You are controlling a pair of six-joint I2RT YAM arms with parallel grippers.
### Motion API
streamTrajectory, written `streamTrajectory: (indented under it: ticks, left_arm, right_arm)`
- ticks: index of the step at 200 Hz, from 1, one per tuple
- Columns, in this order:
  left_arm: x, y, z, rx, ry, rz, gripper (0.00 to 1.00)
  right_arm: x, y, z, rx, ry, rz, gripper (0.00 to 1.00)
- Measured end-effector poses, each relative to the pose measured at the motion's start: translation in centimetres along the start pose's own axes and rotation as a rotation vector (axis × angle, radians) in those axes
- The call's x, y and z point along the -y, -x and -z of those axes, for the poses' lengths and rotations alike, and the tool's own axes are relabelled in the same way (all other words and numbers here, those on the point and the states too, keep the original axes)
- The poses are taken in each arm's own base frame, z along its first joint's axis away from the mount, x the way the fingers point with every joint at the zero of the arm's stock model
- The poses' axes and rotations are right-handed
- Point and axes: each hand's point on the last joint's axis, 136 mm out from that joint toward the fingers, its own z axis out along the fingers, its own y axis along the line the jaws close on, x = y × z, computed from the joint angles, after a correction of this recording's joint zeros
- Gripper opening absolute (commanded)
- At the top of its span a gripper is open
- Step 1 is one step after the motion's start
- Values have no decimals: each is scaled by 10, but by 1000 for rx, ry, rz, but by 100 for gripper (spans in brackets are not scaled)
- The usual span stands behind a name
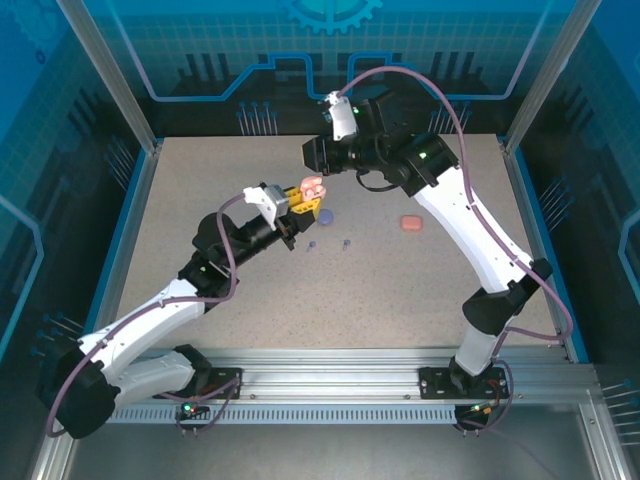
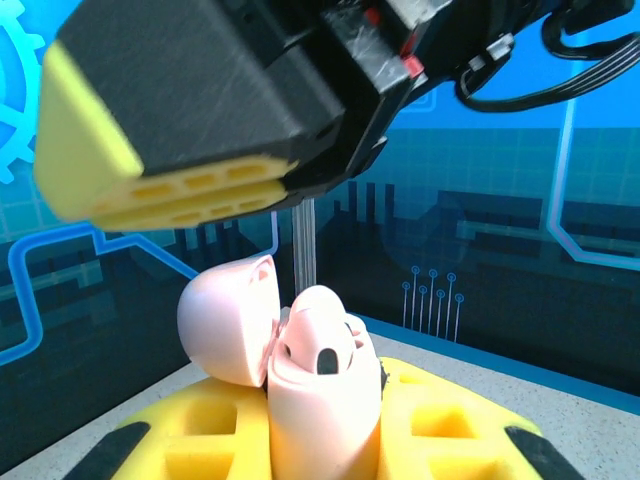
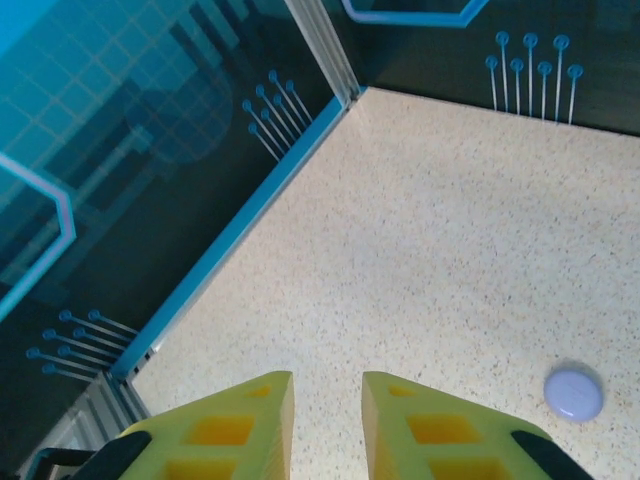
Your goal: Insert wireless bluetooth earbuds into charging case
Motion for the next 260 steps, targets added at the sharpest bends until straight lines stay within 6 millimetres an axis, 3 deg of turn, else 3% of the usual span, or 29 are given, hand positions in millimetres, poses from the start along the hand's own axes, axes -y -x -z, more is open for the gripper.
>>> streamTrajectory:
  ticks: [70, 141, 170, 195, 227, 260]
  left_arm:
    - [1, -6, -3, -16, -10, 4, 0]
    - [7, -7, -4, -25, -33, -9, 0]
    - [8, -8, -4, -32, -38, -14, 0]
    - [6, -8, -5, -31, -23, -11, 0]
    - [-3, -12, -5, -44, 24, 20, 0]
    - [-21, -41, -9, -133, 110, 116, 0]
  right_arm:
    - [-1, -24, 1, -89, 7, 23, 18]
    - [-12, -44, 37, -81, 18, 53, 15]
    - [-10, -47, 48, -55, 10, 44, 19]
    - [5, -52, 64, -22, -27, -5, 30]
    - [49, -57, 94, 61, -128, -122, 49]
    - [81, -87, 98, 72, -188, -228, 59]
